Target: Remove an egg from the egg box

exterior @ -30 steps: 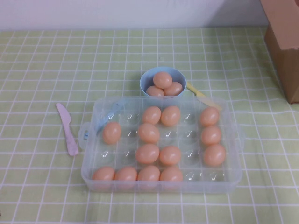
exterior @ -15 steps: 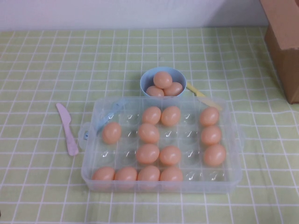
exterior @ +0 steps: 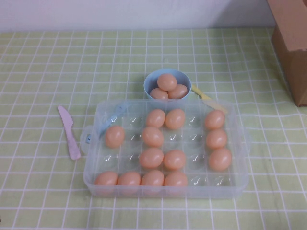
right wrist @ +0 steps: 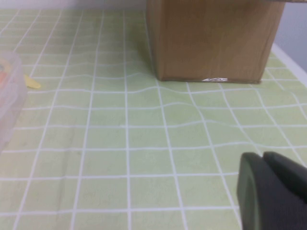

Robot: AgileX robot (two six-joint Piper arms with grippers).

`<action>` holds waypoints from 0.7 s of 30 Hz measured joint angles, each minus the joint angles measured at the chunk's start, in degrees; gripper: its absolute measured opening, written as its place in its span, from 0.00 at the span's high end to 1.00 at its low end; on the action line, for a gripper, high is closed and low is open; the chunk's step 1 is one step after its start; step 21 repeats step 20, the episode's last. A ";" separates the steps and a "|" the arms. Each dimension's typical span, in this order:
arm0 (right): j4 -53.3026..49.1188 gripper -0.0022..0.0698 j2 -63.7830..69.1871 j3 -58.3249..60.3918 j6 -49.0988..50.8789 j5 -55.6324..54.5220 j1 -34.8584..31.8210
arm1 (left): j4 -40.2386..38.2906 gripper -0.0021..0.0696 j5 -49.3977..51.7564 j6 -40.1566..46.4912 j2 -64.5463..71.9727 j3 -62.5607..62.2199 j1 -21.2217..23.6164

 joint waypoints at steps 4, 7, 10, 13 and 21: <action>1.18 0.99 0.00 0.00 0.00 2.50 1.72 | 0.00 0.98 0.00 0.00 0.00 0.00 0.00; 1.54 0.99 0.00 0.00 0.00 3.48 2.01 | 0.00 0.98 0.00 0.00 0.00 0.00 0.00; 1.62 0.99 0.00 0.00 0.00 3.75 2.13 | 0.00 0.98 0.00 0.00 0.00 0.00 0.00; 1.62 0.99 0.00 0.00 0.00 3.75 2.13 | 0.00 0.98 0.00 0.00 0.00 0.00 0.00; 2.51 0.99 0.00 0.00 0.00 3.75 2.17 | 0.00 0.98 0.00 0.00 0.00 0.00 0.00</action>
